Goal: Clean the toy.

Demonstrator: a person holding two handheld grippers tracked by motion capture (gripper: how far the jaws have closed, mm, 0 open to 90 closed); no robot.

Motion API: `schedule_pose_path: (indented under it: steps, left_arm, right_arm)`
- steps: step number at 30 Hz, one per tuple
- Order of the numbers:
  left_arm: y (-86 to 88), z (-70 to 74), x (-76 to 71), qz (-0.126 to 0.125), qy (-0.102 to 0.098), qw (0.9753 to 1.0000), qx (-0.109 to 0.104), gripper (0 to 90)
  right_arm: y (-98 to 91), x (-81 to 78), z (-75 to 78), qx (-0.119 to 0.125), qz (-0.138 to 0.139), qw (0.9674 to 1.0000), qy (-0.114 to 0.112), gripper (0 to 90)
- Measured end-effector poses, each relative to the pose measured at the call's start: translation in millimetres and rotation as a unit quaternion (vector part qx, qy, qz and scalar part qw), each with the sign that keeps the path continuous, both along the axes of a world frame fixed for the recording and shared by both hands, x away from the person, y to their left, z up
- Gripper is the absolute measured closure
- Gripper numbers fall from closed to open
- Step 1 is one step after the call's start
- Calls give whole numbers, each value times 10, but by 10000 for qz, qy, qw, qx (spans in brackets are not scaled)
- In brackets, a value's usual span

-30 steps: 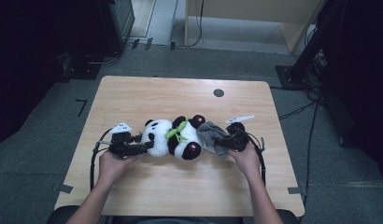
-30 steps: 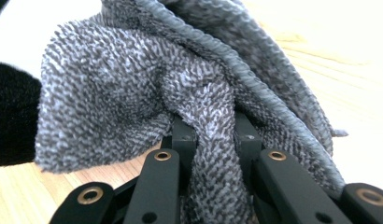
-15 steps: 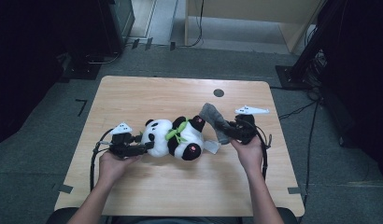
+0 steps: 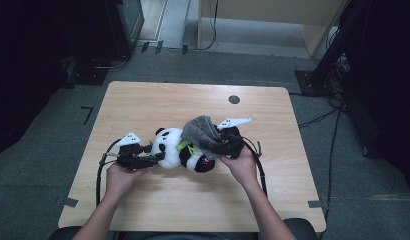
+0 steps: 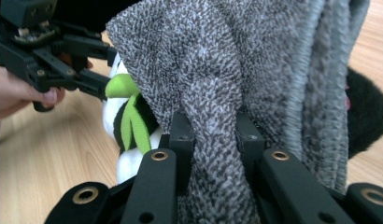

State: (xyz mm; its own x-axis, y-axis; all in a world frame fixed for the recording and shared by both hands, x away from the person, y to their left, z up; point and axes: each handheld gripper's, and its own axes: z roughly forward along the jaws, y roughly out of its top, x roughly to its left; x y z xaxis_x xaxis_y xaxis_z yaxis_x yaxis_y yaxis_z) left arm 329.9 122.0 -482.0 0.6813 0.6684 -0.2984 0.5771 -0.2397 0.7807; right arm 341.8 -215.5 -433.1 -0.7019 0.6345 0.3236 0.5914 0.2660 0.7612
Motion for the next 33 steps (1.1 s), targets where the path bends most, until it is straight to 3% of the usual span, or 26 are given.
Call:
schedule_pose_path:
  steps: [6, 10, 18, 22, 28, 33]
  left_arm:
    - [-2, -3, -2, -14, -35, 10000, -11, 404]
    - [0, -7, -3, -26, -53, 10000, -15, 404]
    - [2, -9, 2, -11, -50, 10000, -45, 404]
    - [2, -10, 1, -4, -52, 10000, -56, 403]
    - [6, -14, 4, -2, -61, 9999, -87, 402]
    - [11, -19, 14, -9, -74, 9999, -120, 401]
  right_arm:
    - [-89, 24, -52, 49, -32, 9999, 101, 730]
    - [-139, 22, -57, -118, 1, 9999, 114, 731]
    - [-306, 42, -121, -440, -33, 9984, 355, 753]
    - [-348, 61, -155, -378, -109, 9976, 579, 763]
    - [-403, 74, -203, -540, -94, 9968, 573, 764]
    - [-461, 97, -261, -576, -155, 9956, 726, 764]
